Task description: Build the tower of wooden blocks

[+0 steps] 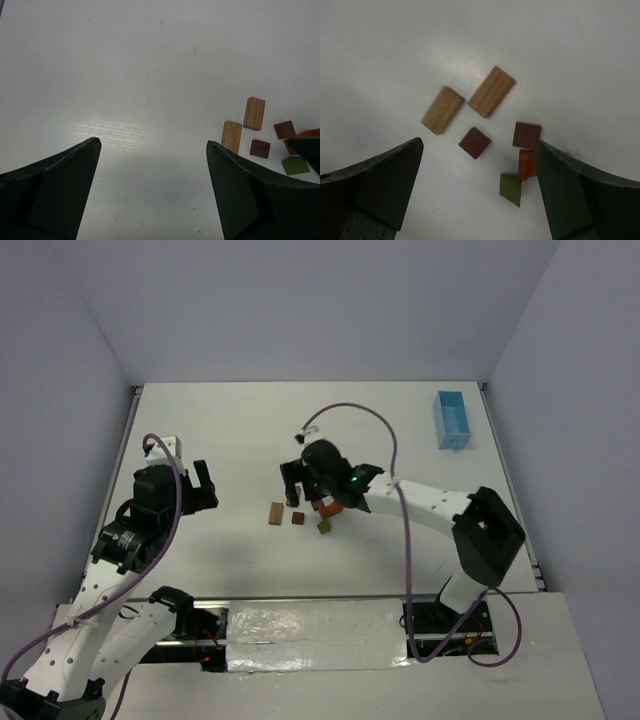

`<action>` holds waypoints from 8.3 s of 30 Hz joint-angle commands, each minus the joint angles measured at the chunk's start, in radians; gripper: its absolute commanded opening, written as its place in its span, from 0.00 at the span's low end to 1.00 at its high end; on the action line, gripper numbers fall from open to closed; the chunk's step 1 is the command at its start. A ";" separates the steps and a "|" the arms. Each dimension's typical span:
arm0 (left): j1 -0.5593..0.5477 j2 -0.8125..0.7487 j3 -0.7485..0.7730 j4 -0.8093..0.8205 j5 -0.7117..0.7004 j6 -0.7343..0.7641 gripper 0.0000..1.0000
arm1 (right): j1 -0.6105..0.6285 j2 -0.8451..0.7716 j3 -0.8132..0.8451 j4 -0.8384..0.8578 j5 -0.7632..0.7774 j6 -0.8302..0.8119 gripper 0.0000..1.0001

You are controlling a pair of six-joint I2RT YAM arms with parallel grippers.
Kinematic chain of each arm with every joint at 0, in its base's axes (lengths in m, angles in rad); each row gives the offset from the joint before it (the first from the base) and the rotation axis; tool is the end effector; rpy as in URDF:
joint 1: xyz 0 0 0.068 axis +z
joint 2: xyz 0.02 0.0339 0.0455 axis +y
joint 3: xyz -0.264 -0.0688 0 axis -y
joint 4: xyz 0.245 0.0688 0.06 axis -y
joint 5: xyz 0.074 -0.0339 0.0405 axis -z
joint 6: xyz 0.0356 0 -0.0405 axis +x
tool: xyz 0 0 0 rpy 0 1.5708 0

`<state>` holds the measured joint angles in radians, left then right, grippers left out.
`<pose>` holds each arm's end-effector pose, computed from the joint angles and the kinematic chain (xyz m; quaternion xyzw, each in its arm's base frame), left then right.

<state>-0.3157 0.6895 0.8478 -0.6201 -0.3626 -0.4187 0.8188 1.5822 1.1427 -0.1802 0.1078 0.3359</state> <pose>0.1416 -0.0330 0.3315 -0.1379 0.8302 -0.0429 0.5384 0.2482 0.2598 0.2640 -0.1883 0.8679 0.2094 0.4092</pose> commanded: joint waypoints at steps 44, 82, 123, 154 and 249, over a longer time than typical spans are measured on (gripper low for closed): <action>0.000 0.007 0.002 0.036 0.016 0.017 0.99 | 0.074 0.561 0.473 -0.318 0.329 0.161 0.40; -0.003 -0.010 -0.003 0.046 0.042 0.026 1.00 | -0.663 0.406 0.408 -0.256 -0.477 -0.291 0.61; -0.003 -0.002 -0.004 0.056 0.071 0.034 0.99 | -0.512 0.458 0.353 -0.294 -0.336 -0.350 0.24; -0.003 0.022 -0.001 0.053 0.068 0.034 0.99 | -0.361 0.182 0.256 -0.211 -0.094 -0.172 0.73; -0.003 0.024 -0.004 0.059 0.096 0.040 0.99 | -0.475 0.524 0.486 -0.363 -0.085 -0.498 0.47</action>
<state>-0.3157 0.7185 0.8440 -0.6041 -0.2813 -0.3935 0.3477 2.0914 1.5970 -0.5407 0.0227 -0.1513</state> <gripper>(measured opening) 0.995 0.462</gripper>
